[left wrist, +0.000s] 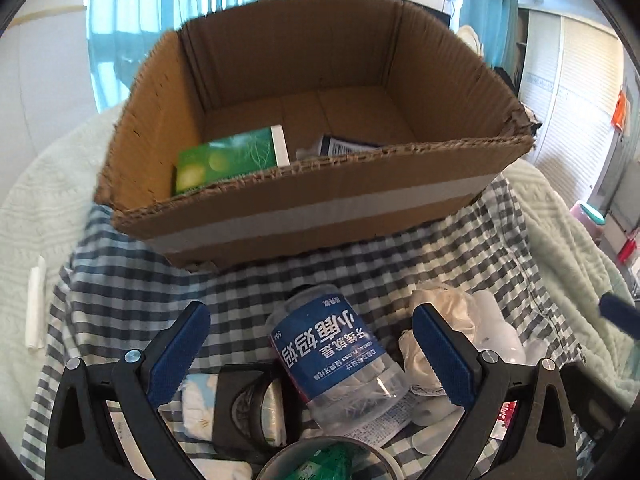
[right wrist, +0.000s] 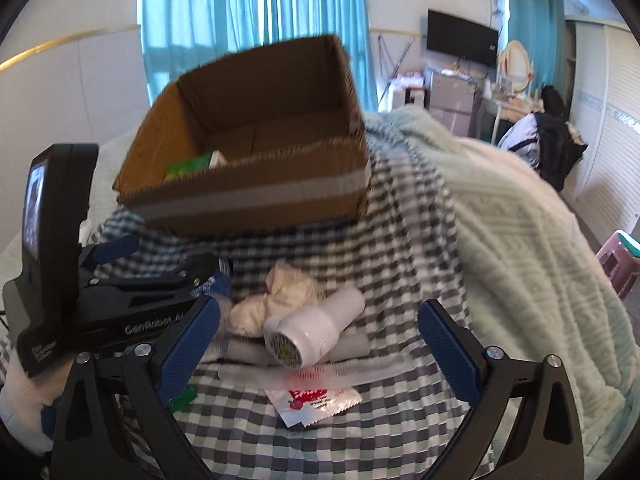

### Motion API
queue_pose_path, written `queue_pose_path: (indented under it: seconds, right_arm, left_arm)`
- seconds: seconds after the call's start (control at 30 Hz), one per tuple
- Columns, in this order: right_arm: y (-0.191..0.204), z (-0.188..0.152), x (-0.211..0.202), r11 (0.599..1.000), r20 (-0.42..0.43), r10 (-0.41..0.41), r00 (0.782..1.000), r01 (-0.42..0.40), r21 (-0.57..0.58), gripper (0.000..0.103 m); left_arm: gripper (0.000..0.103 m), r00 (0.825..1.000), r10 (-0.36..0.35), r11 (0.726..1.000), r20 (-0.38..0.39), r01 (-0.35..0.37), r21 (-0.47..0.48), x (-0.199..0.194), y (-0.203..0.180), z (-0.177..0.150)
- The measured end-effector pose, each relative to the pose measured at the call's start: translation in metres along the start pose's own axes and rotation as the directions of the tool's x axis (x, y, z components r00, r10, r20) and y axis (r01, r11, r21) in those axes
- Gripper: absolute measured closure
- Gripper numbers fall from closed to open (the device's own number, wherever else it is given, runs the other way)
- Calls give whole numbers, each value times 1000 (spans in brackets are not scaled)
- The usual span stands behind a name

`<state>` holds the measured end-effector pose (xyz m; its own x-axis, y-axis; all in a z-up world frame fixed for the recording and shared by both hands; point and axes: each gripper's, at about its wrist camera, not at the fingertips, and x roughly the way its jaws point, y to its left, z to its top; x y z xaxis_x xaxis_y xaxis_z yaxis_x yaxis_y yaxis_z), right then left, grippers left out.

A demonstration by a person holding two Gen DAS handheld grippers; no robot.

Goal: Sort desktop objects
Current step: 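Grasp the clear floss container with the left gripper while the right gripper grasps the white bottle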

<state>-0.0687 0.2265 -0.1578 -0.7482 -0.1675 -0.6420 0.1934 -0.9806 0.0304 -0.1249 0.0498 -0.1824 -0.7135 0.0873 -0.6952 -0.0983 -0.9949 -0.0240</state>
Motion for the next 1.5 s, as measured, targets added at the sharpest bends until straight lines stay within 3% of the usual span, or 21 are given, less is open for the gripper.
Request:
queue_pose_path:
  seconds: [0.23,0.37,0.43,0.5,0.53,0.63,0.7,0.83,1.23,1.5]
  right_arm:
    - [-1,-12,32,998,-116,56,992,-54,14,21]
    - [-2,-15,47,998,-155,58,986,-54,27,23]
    - [-4,-16,52,997,-168,71,983,-64,45,23]
    - [-6,-17,58,996,-184,75,980,-66,54,23]
    - [-5,-18,61,996,-193,75,978,-66,54,23]
    - [-3,-20,67,997,-209,75,975,-65,52,23]
    - [-3,-21,68,996,-210,77,975,-67,57,24]
    - [-6,-20,69,992,-197,116,973,-103,77,43]
    - [-18,-20,46,987,-150,121,981,-102,126,44]
    - [-18,-8,27,994,-99,60,993,-50,96,44]
  left_arm:
    - [0,988,-1,999,-152,9,52,34,-4,-8]
    - [0,978,-19,999,-208,29,44,45,-2,-10]
    - [4,978,-28,998,-207,40,55,46,-3,-11]
    - [19,976,-41,996,-213,57,71,46,-6,-13]
    - [20,976,-38,995,-214,57,84,46,-7,-14]
    - [30,980,-50,992,-191,70,100,40,-9,-15]
    - [31,983,-52,992,-174,71,104,35,-9,-15]
    - [32,988,-50,989,-148,70,134,26,-12,-18]
    - [34,997,-50,985,-66,61,162,-10,-10,-14]
    - [34,997,-73,982,-6,73,174,-40,-9,-2]
